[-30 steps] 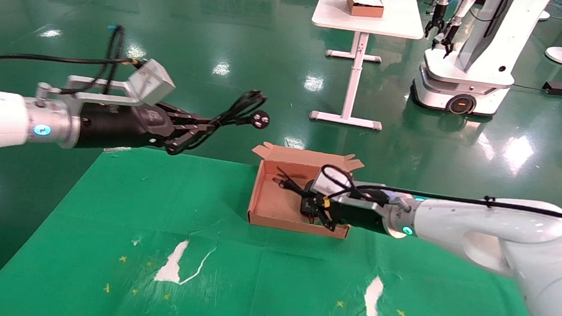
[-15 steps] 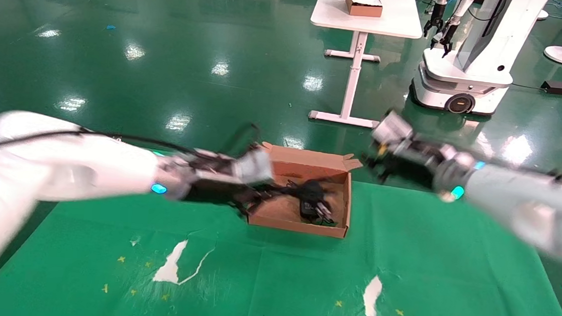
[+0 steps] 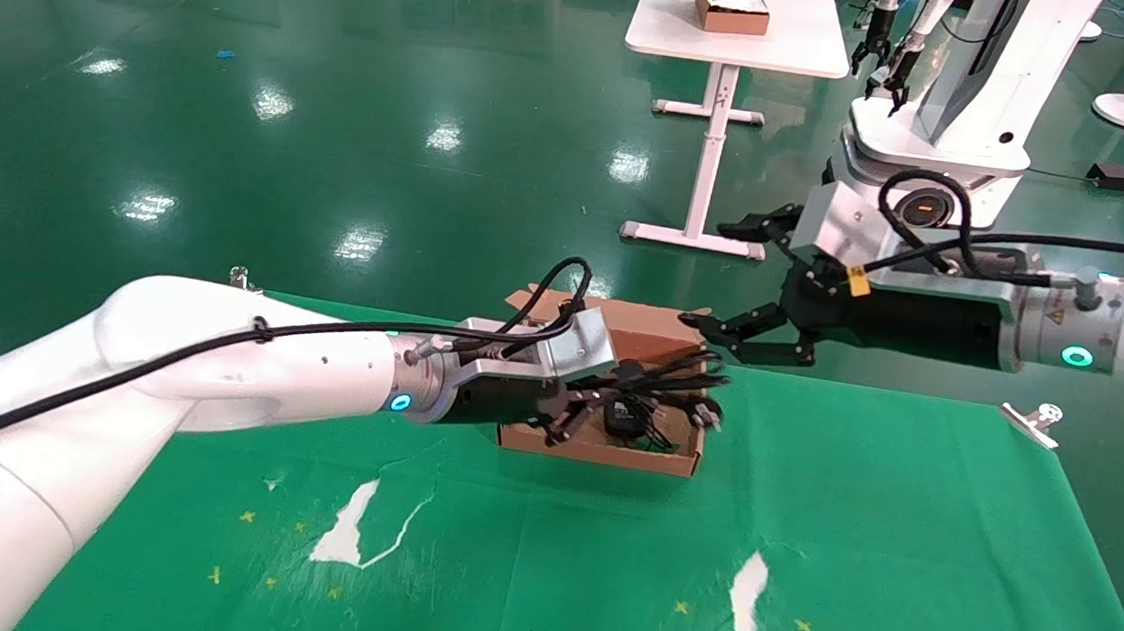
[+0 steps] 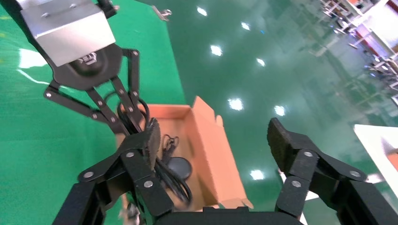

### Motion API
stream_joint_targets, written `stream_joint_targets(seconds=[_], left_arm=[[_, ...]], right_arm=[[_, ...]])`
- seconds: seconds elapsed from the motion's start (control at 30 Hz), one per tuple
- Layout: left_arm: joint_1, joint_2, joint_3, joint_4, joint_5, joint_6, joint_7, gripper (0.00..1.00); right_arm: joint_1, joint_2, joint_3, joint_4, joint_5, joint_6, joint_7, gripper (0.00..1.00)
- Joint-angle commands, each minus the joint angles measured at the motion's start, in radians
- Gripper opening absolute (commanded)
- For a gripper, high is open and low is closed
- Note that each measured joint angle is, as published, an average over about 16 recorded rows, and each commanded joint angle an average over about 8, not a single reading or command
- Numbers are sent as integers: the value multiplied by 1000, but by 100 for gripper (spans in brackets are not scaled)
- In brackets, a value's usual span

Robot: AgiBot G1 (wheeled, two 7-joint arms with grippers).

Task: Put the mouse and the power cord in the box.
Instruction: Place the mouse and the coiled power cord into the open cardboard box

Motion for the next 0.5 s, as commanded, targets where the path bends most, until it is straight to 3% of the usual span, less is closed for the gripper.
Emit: stream_joint_targets(seconds=[0.03, 0.17, 0.43, 0.5], left_arm=[[-4, -1, 55, -21, 16, -45, -52, 0], [-18, 0, 137, -61, 24, -125, -157, 1], [-33, 3, 242, -116, 30, -207, -258, 98], [-35, 3, 252, -121, 33, -216, -263, 100]], right_arm=[[3, -1, 0, -7, 0, -2, -5, 100], [7, -4, 1, -19, 1, -4, -13, 100], [14, -4, 2, -31, 3, -37, -20, 100], [15, -3, 3, -32, 3, -44, -21, 100]])
